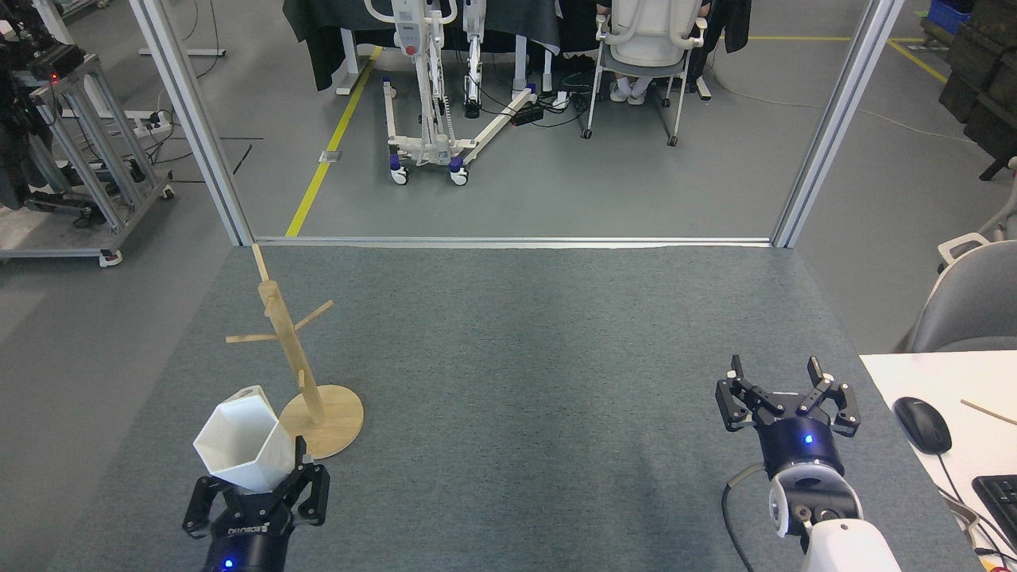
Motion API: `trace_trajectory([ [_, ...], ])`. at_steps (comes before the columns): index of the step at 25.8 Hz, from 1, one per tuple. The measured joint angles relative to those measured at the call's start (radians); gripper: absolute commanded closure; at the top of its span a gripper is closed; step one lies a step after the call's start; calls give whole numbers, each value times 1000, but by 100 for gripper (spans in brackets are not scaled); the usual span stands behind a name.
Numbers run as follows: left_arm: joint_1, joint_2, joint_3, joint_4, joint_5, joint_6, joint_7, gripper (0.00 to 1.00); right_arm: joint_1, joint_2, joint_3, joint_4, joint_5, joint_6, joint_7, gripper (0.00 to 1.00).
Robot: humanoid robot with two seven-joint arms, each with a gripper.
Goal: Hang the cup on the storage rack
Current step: 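Carry the cup with the left gripper to the wooden stand's peg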
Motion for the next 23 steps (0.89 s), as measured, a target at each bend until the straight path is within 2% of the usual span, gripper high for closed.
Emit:
trace_trajectory([
  [7,-8,45,74,1,-98,31,-115,95,59,-2,-49,-12,13,-52,-43,1],
  [17,-116,74,75,54,-139,71,-216,96,80,1,-48,-5,13,-57,-45,1],
  [23,-166,85,71,75,-164,72,-233,96,83,14,-48,1,14,-53,-46,1],
])
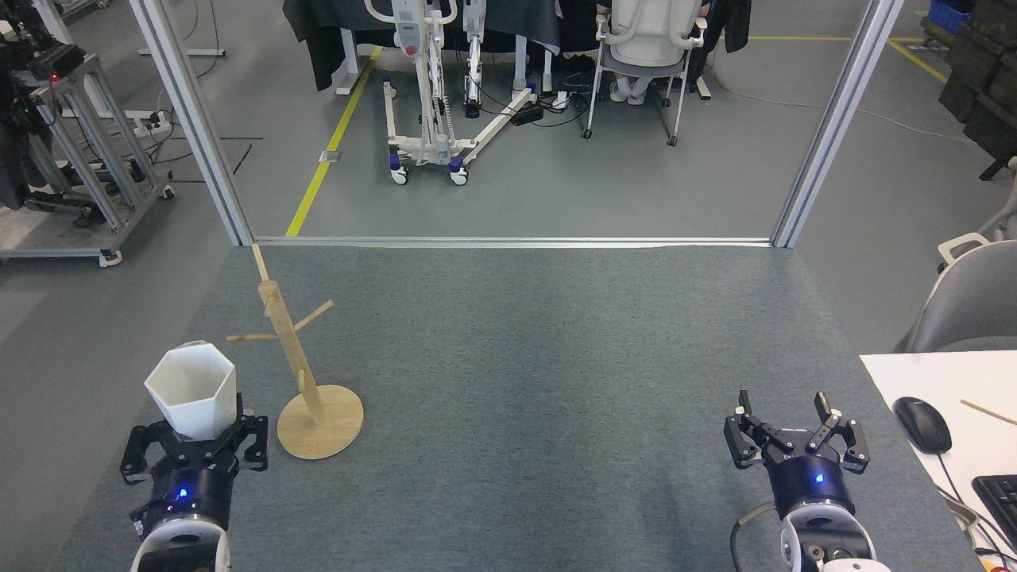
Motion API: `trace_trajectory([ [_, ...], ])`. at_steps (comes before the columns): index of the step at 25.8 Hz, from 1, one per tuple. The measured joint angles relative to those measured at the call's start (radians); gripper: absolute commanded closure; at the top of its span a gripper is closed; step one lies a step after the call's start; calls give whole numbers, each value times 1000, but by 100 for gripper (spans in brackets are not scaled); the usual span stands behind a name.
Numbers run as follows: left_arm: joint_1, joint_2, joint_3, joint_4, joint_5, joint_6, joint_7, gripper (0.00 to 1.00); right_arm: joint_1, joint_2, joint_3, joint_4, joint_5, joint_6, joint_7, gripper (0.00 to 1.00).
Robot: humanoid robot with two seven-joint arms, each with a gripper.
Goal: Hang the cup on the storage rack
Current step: 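Carry the cup with the left gripper to the wooden stand's peg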
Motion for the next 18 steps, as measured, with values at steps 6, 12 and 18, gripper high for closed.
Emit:
trace_trajectory([
  [6,-37,12,-19,29,-5,-1,-4,96,18,43,2,10,25,3,-5,1],
  [12,-84,15,-55,59,-10,-4,-13,96,35,65,2,13,61,4,-16,1],
  [18,-98,20,-69,76,-12,-6,-18,96,37,78,3,13,74,5,-18,1],
])
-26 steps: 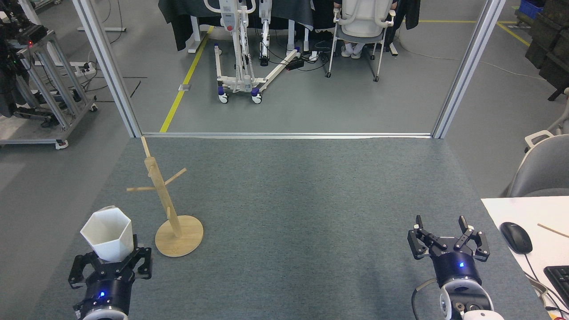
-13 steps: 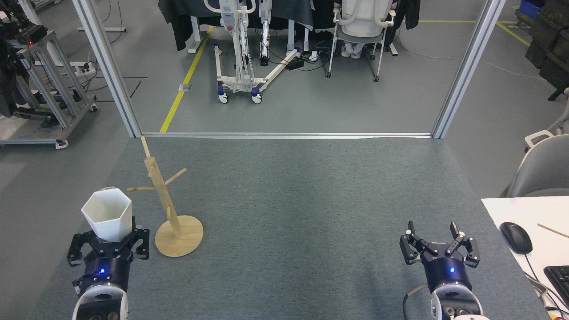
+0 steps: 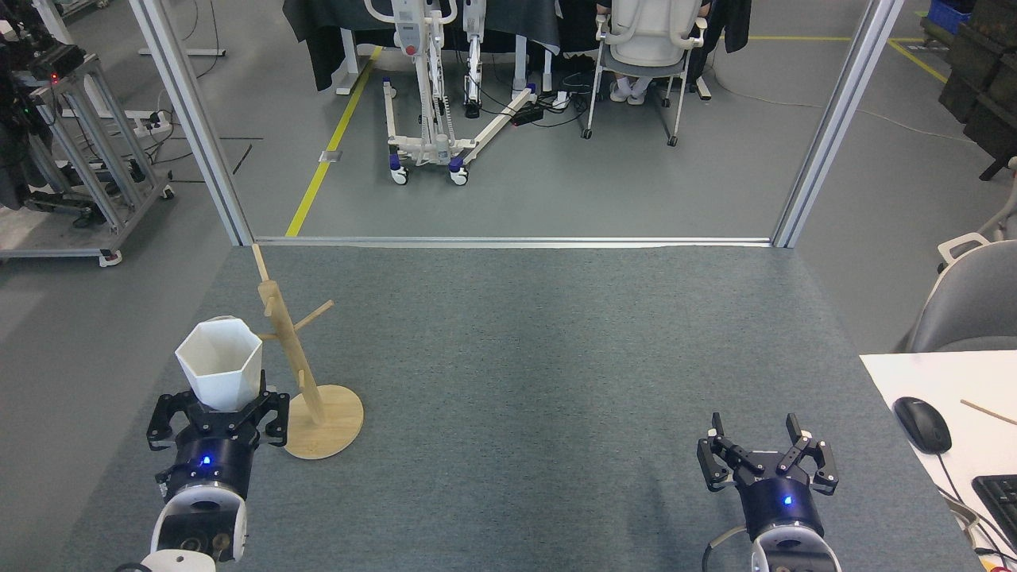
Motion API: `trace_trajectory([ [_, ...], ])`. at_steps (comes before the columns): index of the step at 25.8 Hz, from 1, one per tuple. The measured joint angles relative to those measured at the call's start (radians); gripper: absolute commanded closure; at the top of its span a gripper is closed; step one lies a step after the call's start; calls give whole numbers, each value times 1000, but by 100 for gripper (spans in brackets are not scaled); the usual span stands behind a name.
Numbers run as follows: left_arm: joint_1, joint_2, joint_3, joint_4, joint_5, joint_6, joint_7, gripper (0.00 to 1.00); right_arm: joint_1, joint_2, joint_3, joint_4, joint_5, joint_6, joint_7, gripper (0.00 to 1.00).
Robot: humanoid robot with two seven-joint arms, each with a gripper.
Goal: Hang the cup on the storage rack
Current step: 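Carry the cup with the left gripper to the wooden stand's peg, then hook the cup onto the peg and open the left gripper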
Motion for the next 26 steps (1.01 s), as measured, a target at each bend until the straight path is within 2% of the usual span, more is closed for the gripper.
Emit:
trace_trajectory([
  [2,0,3,-2,2,-1,0,0,96,0,5,0,0,14,0,0,1],
  [6,0,7,-5,3,-1,-7,-1,88,0,17,0,0,31,1,0,1],
  [10,-1,8,-12,4,0,-11,6,73,0,21,-1,-1,36,1,0,1],
  [11,-1,8,-13,4,0,-11,8,65,0,21,-1,-1,36,1,0,1],
  [13,-2,8,-14,4,1,-11,13,38,-1,22,-1,-1,37,1,0,1],
  [14,-2,8,-14,2,3,-11,18,22,-2,22,-1,-1,37,1,0,1],
  [15,-2,7,-15,1,5,-11,24,0,-2,21,-1,-2,37,1,0,1],
  [26,6,5,-16,-5,15,-34,47,0,-8,23,0,-14,37,1,0,1],
])
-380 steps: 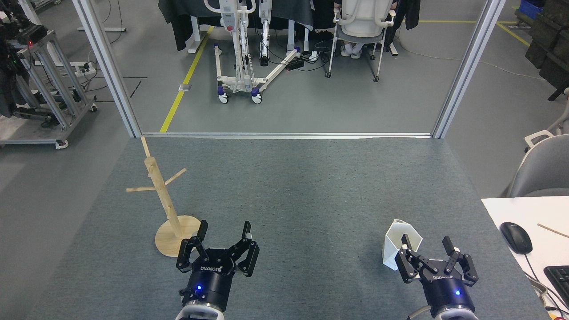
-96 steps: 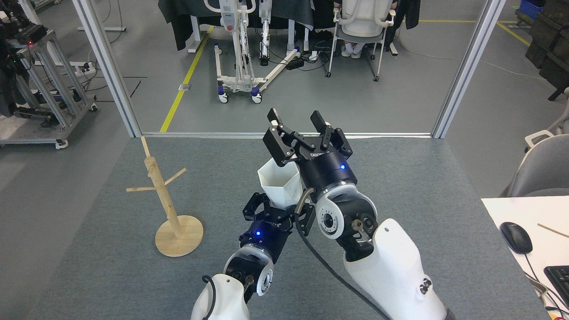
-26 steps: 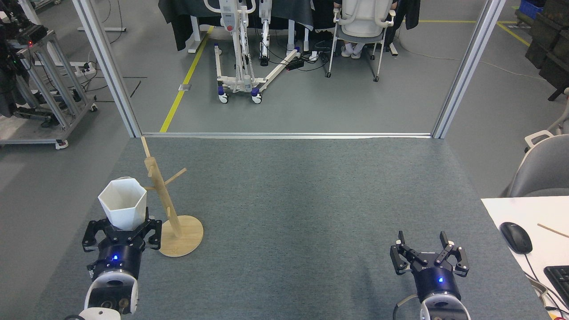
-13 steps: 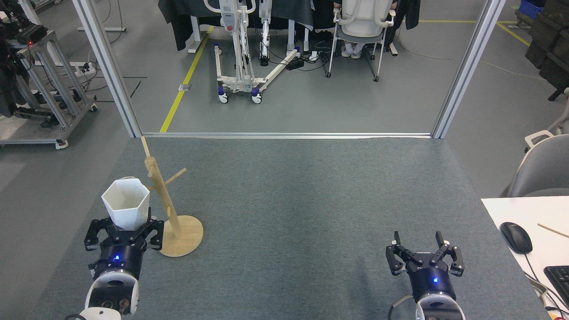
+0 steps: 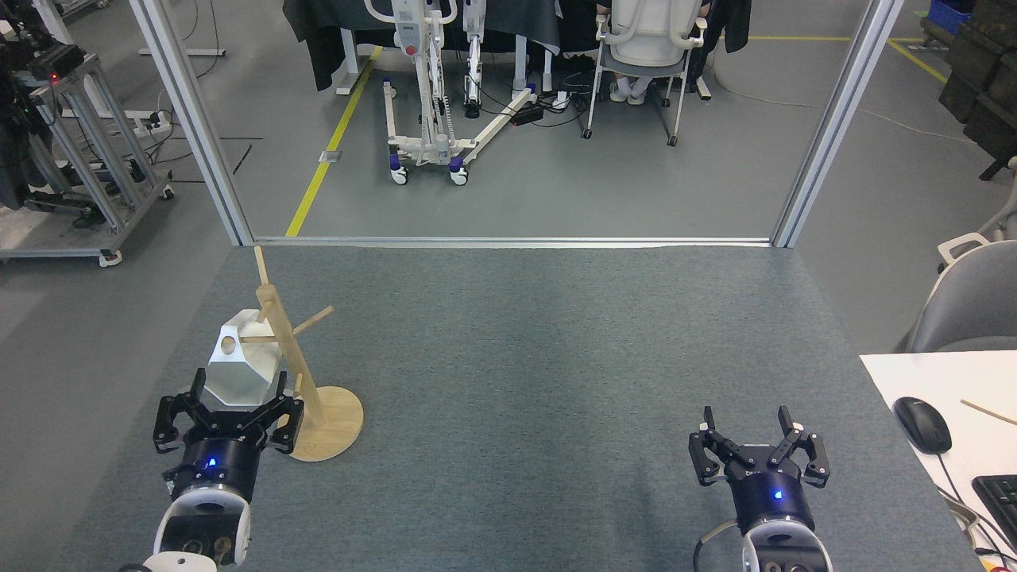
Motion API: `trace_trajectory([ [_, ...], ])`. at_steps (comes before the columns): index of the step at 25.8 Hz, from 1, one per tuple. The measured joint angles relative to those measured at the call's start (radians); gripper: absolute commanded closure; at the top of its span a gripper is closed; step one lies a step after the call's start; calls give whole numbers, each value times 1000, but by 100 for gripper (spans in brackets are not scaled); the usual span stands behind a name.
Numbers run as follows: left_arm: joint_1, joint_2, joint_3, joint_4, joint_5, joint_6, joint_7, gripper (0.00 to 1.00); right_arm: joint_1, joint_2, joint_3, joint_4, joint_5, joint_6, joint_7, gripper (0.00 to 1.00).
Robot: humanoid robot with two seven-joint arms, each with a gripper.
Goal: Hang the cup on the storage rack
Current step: 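Hook the cup onto the peg and open the left gripper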
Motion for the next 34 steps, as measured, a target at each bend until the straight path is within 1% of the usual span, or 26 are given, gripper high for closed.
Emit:
trace_trajectory([
  [6,-5,-4,0,5,0,-1,1,0,0,0,0,-2,0,0,0,1],
  [11,8,-9,0,-19,0,3,8,0,2,0,-5,-2,-1,0,0,1],
  [18,49,-15,1,-102,0,16,31,0,-3,1,-12,-4,-8,-3,0,1],
  [22,90,-37,1,-180,0,27,77,0,-23,2,-15,-29,-13,-4,0,1],
  [25,119,-74,0,-237,2,28,121,0,-37,1,-17,-74,-37,-4,-1,1],
  [29,146,-161,-49,-266,23,22,162,0,-36,-16,-14,-136,-65,-5,-2,1],
  [32,148,-228,-124,-255,42,11,147,1,-13,-50,-11,-173,-73,-5,-4,0],
  [34,141,-279,-164,-229,48,-6,103,1,29,-67,-11,-211,-76,-5,-5,1],
])
